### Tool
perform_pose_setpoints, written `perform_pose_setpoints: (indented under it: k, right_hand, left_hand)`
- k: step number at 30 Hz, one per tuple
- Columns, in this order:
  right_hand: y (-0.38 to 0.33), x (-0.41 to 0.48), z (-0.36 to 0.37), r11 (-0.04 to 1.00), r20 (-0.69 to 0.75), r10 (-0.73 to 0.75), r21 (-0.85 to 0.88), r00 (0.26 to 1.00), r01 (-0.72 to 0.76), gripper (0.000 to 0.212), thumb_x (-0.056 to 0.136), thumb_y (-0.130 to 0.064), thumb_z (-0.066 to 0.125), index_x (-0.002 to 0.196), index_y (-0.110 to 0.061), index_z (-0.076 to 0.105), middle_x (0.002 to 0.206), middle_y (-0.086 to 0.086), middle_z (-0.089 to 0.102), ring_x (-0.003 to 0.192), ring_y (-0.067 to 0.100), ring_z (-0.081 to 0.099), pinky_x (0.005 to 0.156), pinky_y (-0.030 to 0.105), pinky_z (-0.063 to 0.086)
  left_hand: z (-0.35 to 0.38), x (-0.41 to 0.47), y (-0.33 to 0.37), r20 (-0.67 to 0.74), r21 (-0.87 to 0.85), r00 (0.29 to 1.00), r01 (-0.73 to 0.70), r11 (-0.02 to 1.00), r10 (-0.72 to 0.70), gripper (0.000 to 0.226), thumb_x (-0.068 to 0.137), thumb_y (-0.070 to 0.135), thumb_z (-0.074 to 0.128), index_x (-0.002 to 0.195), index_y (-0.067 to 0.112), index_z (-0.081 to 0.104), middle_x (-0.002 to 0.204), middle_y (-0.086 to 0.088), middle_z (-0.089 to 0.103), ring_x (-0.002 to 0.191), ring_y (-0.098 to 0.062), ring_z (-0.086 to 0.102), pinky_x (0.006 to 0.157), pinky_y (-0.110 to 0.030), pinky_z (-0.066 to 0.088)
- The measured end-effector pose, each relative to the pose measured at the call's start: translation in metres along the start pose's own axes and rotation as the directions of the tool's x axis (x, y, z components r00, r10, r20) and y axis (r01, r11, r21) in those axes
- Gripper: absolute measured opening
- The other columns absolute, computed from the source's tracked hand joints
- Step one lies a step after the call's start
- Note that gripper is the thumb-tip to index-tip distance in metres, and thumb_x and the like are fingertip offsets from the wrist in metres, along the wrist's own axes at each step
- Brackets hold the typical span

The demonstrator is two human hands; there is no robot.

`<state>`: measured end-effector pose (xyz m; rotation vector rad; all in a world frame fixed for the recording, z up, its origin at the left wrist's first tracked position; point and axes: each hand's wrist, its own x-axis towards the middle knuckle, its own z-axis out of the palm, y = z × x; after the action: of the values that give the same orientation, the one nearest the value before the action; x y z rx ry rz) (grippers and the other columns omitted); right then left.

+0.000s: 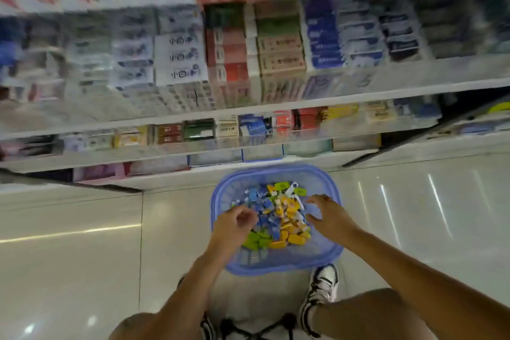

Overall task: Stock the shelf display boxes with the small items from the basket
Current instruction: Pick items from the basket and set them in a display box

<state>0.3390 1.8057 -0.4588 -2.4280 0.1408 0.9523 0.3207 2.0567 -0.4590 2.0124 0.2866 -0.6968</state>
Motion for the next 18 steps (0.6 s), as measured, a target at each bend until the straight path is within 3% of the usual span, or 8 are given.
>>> perform_pose_setpoints:
  k: [3, 5, 7, 11, 15, 18]
  right_hand:
    - [0.027, 0.071, 0.055, 1.000, 0.019, -0.006, -0.029, 1.000, 0.006, 0.054, 0.091, -0.026, 0.059, 0.141, -0.017, 0.041, 0.144, 0.007, 0.043, 0.129, 0.025, 0.046, 0.100, 0.030, 0.039]
    - [0.045, 0.118, 0.088, 0.998, 0.024, -0.015, -0.067, 1.000, 0.017, 0.056, 0.091, -0.029, 0.059, 0.141, -0.017, 0.040, 0.144, 0.008, 0.043, 0.128, 0.026, 0.046, 0.101, 0.031, 0.040]
    - [0.063, 0.163, 0.119, 0.992, 0.009, -0.044, -0.114, 0.999, 0.045, 0.057, 0.091, -0.033, 0.057, 0.142, -0.015, 0.039, 0.144, 0.009, 0.043, 0.126, 0.026, 0.048, 0.098, 0.030, 0.041]
    - [0.095, 0.236, 0.172, 0.970, -0.017, -0.106, -0.221, 0.994, 0.100, 0.062, 0.090, -0.038, 0.054, 0.145, -0.020, 0.032, 0.150, 0.005, 0.033, 0.134, 0.023, 0.039, 0.106, 0.034, 0.038]
    - [0.114, 0.280, 0.211, 0.965, -0.031, -0.122, -0.237, 0.992, 0.112, 0.059, 0.091, -0.040, 0.050, 0.144, -0.022, 0.033, 0.150, 0.004, 0.032, 0.137, 0.026, 0.032, 0.112, 0.043, 0.031]
    - [0.119, 0.294, 0.225, 0.917, -0.155, -0.242, -0.358, 0.958, 0.174, 0.055, 0.090, -0.052, 0.044, 0.140, -0.030, 0.037, 0.145, 0.004, 0.035, 0.133, 0.028, 0.033, 0.109, 0.043, 0.031]
  left_hand:
    - [0.030, 0.065, -0.058, 0.045, 0.022, 0.997, 0.059, 0.998, -0.060, 0.004, 0.089, 0.026, 0.064, 0.089, 0.023, 0.063, 0.089, 0.005, 0.067, 0.085, -0.008, 0.064, 0.082, -0.028, 0.051]
    - [0.052, 0.106, -0.096, 0.034, 0.091, 0.996, 0.081, 0.993, -0.084, 0.009, 0.091, 0.026, 0.061, 0.090, 0.018, 0.065, 0.094, -0.004, 0.069, 0.089, -0.019, 0.065, 0.078, -0.029, 0.049]
    - [0.074, 0.144, -0.130, 0.011, 0.174, 0.997, 0.069, 0.982, -0.072, 0.013, 0.092, 0.024, 0.058, 0.094, 0.016, 0.069, 0.096, -0.008, 0.071, 0.088, -0.019, 0.065, 0.074, -0.023, 0.048]
    - [0.114, 0.213, -0.177, 0.041, 0.277, 0.999, -0.046, 0.960, 0.036, 0.032, 0.094, 0.026, 0.055, 0.125, 0.020, 0.059, 0.123, -0.007, 0.063, 0.107, -0.023, 0.062, 0.091, -0.032, 0.048]
    - [0.151, 0.269, -0.202, 0.140, 0.451, 0.961, -0.276, 0.849, 0.239, 0.049, 0.096, 0.033, 0.048, 0.142, 0.021, 0.039, 0.145, -0.005, 0.044, 0.133, -0.024, 0.040, 0.109, -0.031, 0.031]
    - [0.169, 0.289, -0.220, 0.074, 0.615, 0.959, -0.259, 0.745, 0.272, 0.048, 0.101, 0.038, 0.031, 0.146, 0.021, 0.032, 0.150, -0.003, 0.037, 0.139, -0.022, 0.029, 0.115, -0.036, 0.021]
